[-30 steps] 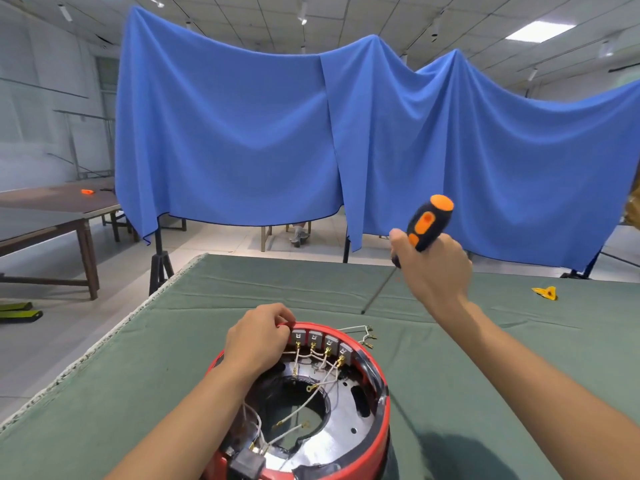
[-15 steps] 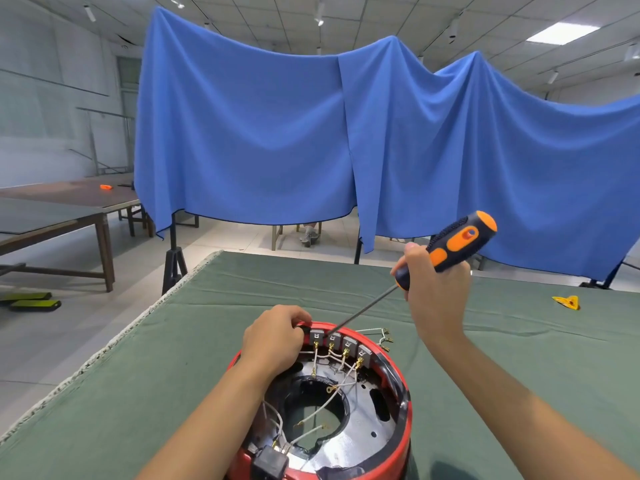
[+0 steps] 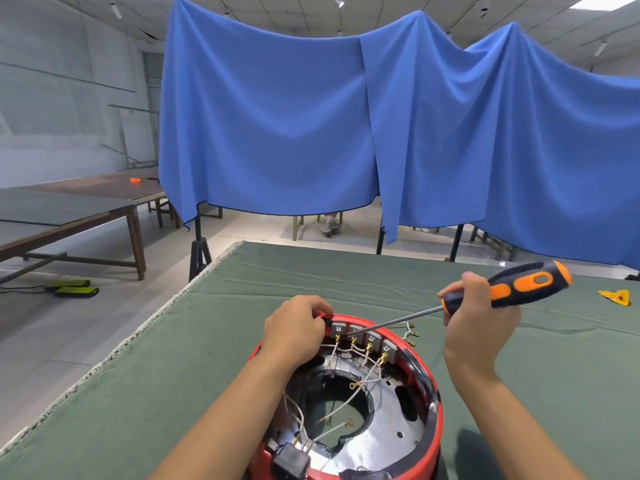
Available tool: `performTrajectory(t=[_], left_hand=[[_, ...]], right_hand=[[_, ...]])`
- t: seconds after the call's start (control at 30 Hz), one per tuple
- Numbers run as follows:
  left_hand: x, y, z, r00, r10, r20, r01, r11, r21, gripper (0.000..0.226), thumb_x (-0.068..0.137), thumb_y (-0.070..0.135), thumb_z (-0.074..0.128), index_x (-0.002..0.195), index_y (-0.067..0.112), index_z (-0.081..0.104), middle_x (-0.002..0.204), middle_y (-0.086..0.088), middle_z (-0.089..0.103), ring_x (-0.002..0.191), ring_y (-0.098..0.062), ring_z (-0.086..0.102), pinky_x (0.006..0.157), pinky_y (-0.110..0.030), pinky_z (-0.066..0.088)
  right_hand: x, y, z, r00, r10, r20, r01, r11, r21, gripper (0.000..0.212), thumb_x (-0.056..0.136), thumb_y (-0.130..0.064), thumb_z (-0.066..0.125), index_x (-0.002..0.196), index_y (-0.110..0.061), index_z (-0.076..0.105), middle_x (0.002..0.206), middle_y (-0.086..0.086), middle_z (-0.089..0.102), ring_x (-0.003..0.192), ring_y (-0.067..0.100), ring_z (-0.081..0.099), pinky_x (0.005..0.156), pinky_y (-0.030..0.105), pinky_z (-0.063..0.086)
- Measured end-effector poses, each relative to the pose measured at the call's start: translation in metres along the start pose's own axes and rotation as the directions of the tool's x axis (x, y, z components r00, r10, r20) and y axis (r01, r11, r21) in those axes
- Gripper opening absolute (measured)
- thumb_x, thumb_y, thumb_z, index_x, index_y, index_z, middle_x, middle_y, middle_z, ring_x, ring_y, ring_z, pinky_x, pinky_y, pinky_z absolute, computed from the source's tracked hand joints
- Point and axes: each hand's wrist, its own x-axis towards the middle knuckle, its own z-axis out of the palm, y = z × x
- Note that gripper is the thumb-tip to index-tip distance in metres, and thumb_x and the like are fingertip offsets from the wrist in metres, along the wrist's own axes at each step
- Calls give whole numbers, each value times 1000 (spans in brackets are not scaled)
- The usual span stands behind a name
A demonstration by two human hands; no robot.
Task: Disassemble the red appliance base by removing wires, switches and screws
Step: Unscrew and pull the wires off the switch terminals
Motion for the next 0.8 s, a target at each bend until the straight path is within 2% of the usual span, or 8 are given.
performTrajectory(t=[0.2, 0.37, 0.67, 0.8], left_hand=[[2, -1, 0, 1000, -17, 5, 17, 1000, -17, 30, 83, 13, 50, 93, 37, 67, 97, 18, 66, 100, -8, 58, 85, -28, 44], [2, 2, 0, 1000, -21, 6, 22, 1000, -15, 29, 83, 13, 51, 90, 36, 67, 92, 18, 65, 97, -9, 59, 84, -29, 45], [1, 2, 1, 1000, -25, 6, 25, 1000, -9, 27, 85, 14, 52, 86, 39, 63, 91, 18, 65, 94, -9, 58, 78, -28, 41], [1, 3, 1, 1000, -24, 1, 24, 1000, -1, 28, 85, 14, 52, 90, 37, 66, 90, 18, 63, 93, -8, 58, 77, -28, 41]], right_hand=[[3, 6, 1, 1000, 2, -13, -2, 1000, 6, 33, 71, -28, 53, 50, -3, 55, 39, -4, 51, 39, 14, 44, 47, 23, 38], [3, 5, 3, 1000, -10, -9, 11, 1000, 29, 35, 71, -30, 54, 50, -2, 54, 38, -5, 48, 38, 13, 42, 46, 21, 37], [-3, 1, 6, 998, -58, 39, 58, 998, 6, 28, 76, -17, 54, 50, -7, 53, 39, -9, 50, 38, 6, 45, 44, 17, 39], [2, 0, 14, 996, -66, 51, 68, 997, -33, 29, 72, -17, 53, 54, 5, 52, 39, -6, 51, 38, 6, 45, 43, 15, 40]])
